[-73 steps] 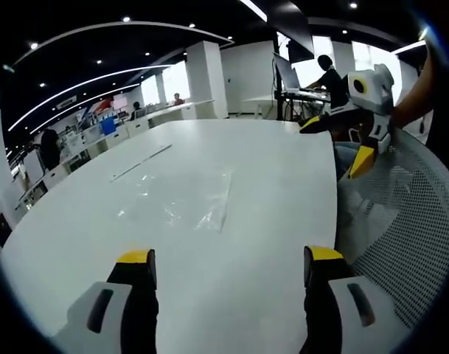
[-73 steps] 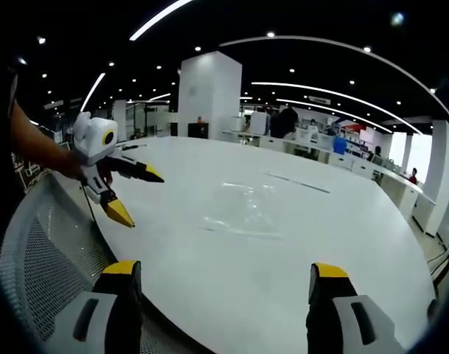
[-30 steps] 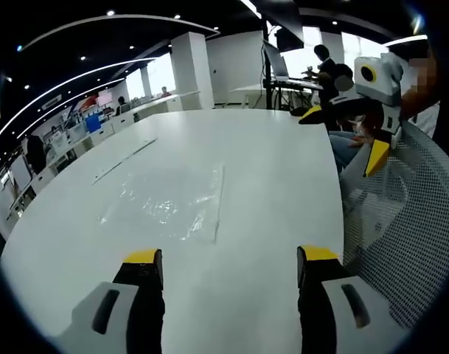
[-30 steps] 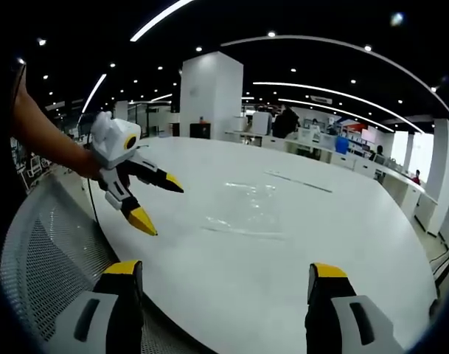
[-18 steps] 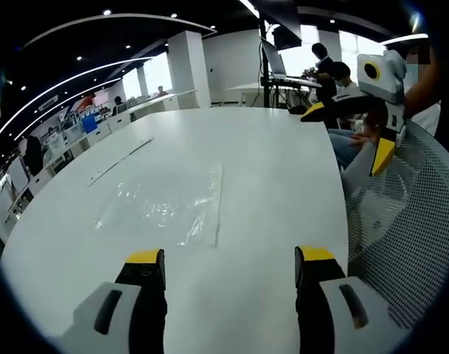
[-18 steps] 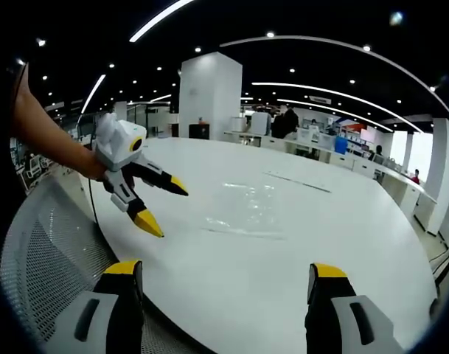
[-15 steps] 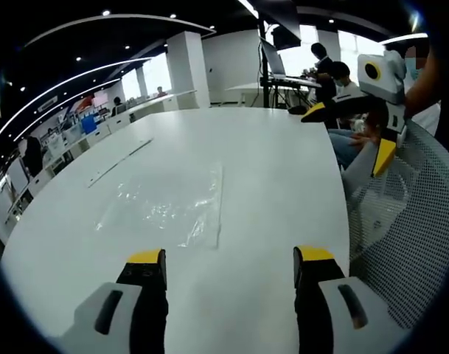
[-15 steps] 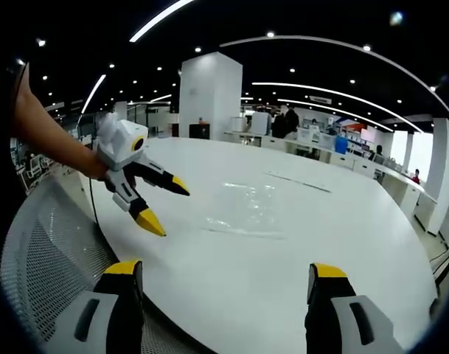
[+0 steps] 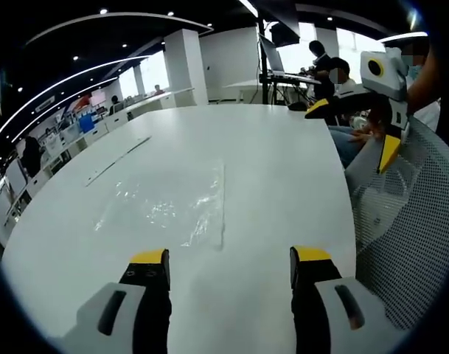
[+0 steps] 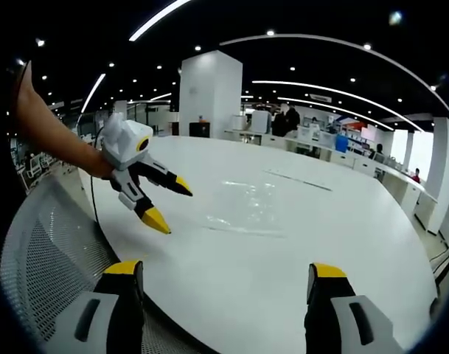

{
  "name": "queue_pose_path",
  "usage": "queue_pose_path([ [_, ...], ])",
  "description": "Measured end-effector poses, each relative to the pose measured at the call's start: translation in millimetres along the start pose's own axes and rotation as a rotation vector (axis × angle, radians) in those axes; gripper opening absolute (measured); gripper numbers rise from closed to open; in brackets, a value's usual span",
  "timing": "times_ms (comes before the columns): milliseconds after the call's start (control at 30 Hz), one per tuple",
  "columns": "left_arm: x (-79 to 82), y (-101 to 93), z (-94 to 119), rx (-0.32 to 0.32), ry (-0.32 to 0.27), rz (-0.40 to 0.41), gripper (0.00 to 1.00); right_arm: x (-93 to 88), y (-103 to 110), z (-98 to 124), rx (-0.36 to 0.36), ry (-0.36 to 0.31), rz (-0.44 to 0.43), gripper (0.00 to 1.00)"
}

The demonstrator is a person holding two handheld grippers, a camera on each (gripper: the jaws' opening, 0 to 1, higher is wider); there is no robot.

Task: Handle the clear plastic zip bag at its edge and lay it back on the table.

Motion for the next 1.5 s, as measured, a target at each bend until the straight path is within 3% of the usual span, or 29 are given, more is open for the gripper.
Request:
queue_pose_path([
  [500,8.1,9.0,-6,-0.018,0.009,-0.025,0.59,0.0,-2,-1,-0.007,-0.004,-0.006,0.91],
  [1500,5.1,17.5,-23,-0.067,0.055,-0.043,0.44,-2.8,-2,-1,-0.008,0.021,-0.001,0.90],
])
Point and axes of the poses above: the point that each gripper's makers call its tool centre point, and the gripper's own axes: z roughly backward along the fingers, y roughly to its left, x roughly out of its top, the point moved 3 cm from there along z, roughly backward along the fingers, and after that the axes turned 14 degrees about -x, right-handed, at the moved point
